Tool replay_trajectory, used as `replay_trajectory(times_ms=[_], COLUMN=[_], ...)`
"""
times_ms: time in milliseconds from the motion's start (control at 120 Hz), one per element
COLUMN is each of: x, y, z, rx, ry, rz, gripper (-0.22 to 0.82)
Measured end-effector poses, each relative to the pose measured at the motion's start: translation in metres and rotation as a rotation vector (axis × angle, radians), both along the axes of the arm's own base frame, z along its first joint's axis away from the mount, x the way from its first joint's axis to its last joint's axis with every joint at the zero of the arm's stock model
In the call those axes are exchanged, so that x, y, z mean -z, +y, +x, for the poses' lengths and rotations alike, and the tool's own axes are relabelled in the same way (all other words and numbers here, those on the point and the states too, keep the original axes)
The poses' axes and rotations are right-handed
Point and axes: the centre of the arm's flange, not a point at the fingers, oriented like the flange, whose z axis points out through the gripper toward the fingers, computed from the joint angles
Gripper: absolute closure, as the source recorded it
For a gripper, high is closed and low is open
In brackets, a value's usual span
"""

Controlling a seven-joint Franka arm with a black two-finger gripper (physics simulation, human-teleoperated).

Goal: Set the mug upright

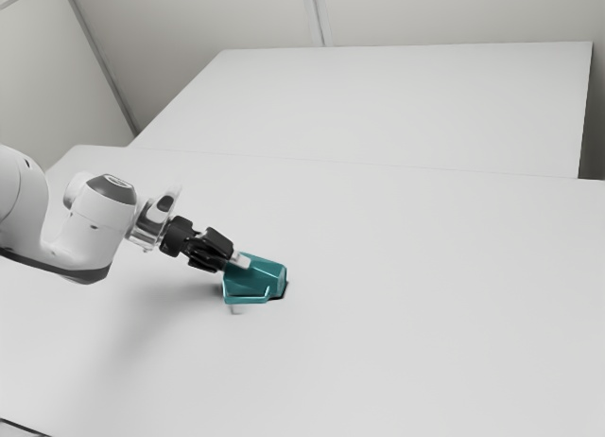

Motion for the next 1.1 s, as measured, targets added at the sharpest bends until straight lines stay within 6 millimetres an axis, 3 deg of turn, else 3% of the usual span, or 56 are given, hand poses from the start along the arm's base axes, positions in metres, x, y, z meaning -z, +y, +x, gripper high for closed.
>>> replay_trajectory(times_ms=[242, 533, 667, 850, 983, 1100], x=[-0.008, -0.036, -0.058, -0.111, -0.128, -0.143], y=[-0.006, -0.029, -0.031, -0.027, -0.024, -0.036], z=[0.008, 0.037, 0.052, 0.075, 0.078, 0.081], rx=[0.014, 0.081, 0.131, 0.291, 0.372, 0.427], ry=[-0.022, -0.086, -0.113, -0.121, -0.051, 0.011], rz=[0.007, 0.035, 0.088, 0.276, 0.410, 0.516], gripper=[0.68, 0.77, 0.77, 0.78, 0.78, 0.78])
